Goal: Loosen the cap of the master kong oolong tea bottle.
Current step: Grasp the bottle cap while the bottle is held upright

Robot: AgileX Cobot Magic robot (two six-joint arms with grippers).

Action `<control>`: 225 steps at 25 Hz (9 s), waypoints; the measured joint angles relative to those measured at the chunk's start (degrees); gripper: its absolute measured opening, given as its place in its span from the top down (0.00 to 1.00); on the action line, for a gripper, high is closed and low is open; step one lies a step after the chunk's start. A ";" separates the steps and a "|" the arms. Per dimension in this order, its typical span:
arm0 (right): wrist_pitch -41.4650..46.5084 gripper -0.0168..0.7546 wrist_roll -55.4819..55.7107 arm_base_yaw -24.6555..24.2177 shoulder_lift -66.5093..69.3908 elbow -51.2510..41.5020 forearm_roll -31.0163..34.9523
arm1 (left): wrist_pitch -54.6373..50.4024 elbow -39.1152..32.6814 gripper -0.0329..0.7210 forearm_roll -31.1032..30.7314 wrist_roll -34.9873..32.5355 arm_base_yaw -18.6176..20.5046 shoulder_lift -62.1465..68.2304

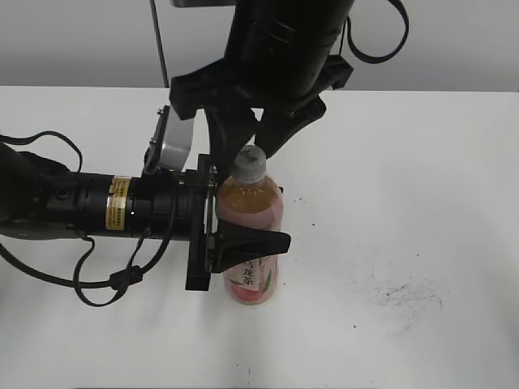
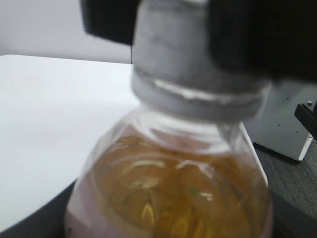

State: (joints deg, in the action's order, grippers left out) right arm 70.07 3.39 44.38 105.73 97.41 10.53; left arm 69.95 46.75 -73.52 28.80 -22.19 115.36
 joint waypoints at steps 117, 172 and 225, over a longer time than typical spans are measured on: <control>-1.36 0.52 -109.63 0.28 -1.95 -3.02 -6.84 | -0.24 0.00 0.37 0.42 -0.08 -0.11 0.00; 0.09 0.26 7.13 3.25 -2.55 -3.37 -5.40 | -0.19 0.05 0.37 -0.41 -0.33 0.01 0.00; 0.03 0.33 5.36 4.88 0.20 1.51 -9.47 | -0.20 0.05 0.37 -0.44 -0.32 0.01 0.00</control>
State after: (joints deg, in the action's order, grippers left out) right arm 70.10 8.75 49.26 105.92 98.91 1.05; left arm 69.75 46.80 -73.96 28.48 -22.18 115.36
